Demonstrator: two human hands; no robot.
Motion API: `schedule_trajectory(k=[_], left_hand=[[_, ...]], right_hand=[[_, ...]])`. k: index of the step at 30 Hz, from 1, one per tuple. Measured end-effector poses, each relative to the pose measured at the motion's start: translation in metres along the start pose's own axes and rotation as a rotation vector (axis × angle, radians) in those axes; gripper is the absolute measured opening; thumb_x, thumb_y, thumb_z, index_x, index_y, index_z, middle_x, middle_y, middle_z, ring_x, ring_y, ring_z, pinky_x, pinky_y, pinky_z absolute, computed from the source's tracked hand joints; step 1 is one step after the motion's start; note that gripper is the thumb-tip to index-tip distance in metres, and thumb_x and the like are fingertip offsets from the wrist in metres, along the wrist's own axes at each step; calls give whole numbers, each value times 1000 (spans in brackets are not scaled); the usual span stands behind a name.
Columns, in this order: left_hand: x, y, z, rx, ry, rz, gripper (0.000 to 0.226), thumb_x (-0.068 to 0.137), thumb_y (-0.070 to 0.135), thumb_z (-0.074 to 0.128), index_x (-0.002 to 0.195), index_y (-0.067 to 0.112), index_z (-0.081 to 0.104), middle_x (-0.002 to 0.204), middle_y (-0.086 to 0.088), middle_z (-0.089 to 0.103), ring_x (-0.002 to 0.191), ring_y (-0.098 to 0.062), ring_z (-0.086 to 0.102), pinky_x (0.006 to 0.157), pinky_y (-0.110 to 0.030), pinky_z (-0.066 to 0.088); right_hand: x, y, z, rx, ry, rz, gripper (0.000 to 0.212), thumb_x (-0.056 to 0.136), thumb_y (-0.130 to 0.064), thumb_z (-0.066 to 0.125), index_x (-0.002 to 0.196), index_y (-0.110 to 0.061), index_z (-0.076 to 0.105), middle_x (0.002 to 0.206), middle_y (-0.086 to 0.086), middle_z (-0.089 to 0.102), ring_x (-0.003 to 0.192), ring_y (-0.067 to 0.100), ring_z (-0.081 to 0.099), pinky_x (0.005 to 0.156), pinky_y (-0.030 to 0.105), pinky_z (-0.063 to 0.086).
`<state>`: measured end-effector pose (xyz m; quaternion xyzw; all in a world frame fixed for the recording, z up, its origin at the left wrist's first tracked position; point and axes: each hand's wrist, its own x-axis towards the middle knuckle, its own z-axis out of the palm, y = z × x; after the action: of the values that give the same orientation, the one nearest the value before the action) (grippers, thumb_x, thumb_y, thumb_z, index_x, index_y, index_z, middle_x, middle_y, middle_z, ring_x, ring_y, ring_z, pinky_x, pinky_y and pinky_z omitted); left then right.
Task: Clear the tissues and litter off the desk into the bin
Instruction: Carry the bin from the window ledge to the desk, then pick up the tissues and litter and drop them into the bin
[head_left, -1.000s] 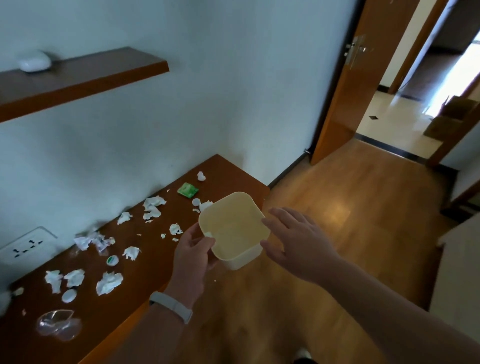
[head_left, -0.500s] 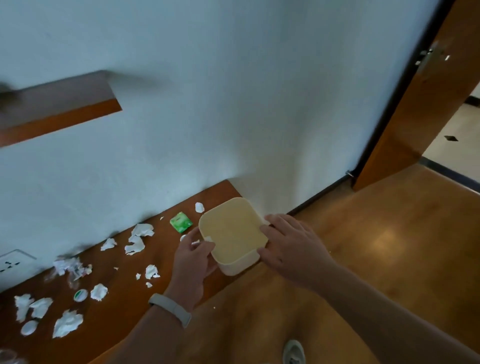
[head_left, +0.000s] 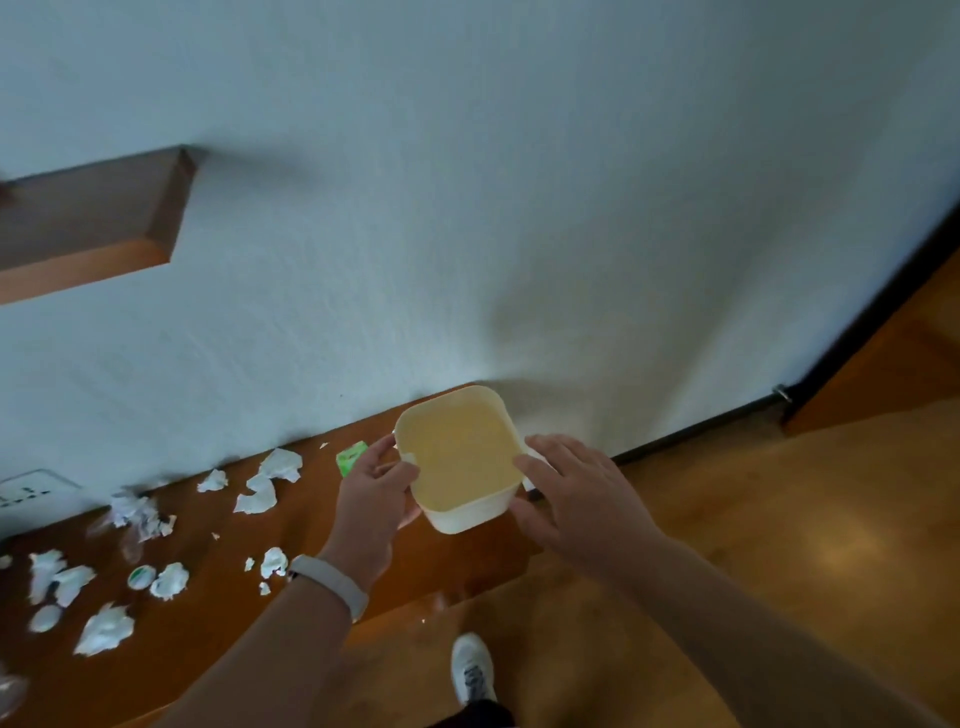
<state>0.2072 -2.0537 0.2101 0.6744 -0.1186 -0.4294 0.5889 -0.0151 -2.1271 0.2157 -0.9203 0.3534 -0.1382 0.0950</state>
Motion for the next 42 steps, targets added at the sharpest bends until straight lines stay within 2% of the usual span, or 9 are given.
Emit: schedule_trajectory(k=[3,8,12,16,21,30,34,38,42], left_hand=[[29,4,4,-4,16,-11,43,83,-1,65,99,38,63,90,-3,72,78,-22,73,63,-40,59],[80,10,9,-29,2,-52,43,83,-4,63,113,28,62,87,-1,73,75,-20,73,61,-37,59],[122,13,12,-18,-20,-95,45,84,-1,64,121,25,60,98,-5,70,88,-26,70,69,-44,60],[155,14,12,20,-43,-101,46,84,2,63,120,30,60,102,-3,67,96,-24,65,66,-38,57],[178,11,10,83,-80,-112,51,84,4,62,128,29,58,102,1,69,102,-23,62,70,-38,54],[199,7,15,137,-74,-107,44,86,8,64,122,32,60,100,6,72,100,-19,64,59,-26,56],[196,7,13,302,-44,-12,43,90,24,61,133,27,54,111,5,68,103,-18,63,70,-28,54],[181,3,4,542,90,113,46,91,41,56,136,32,49,119,8,60,105,-12,58,83,-34,53],[153,-3,-17,725,210,205,42,94,44,52,135,35,49,128,9,54,108,-7,51,86,-31,50]], right_hand=[[18,6,8,-20,-10,-12,47,94,-54,37,125,-23,53,132,3,55,123,21,46,98,39,36],[57,20,15,-75,-34,30,46,94,-54,37,126,-26,53,132,1,55,124,18,44,98,33,26],[96,27,23,-132,-88,30,48,94,-54,35,127,-24,53,133,3,55,125,21,46,99,36,27],[123,29,36,-133,-139,21,52,94,-55,30,131,-25,50,138,4,50,130,21,40,103,37,24],[141,36,49,-136,-142,14,48,93,-53,37,129,-24,51,135,4,52,127,22,44,102,39,31],[162,57,63,-98,-176,-86,45,96,-54,34,127,-24,49,133,2,53,124,20,44,101,38,31],[174,58,60,-48,-237,-164,50,96,-51,33,129,-20,53,137,5,51,127,21,43,104,40,32],[188,55,59,-25,-233,-284,49,94,-49,36,127,-18,55,136,6,53,125,23,45,103,40,34],[199,48,67,15,-248,-418,48,94,-50,37,125,-18,56,133,4,54,124,24,46,103,39,33]])
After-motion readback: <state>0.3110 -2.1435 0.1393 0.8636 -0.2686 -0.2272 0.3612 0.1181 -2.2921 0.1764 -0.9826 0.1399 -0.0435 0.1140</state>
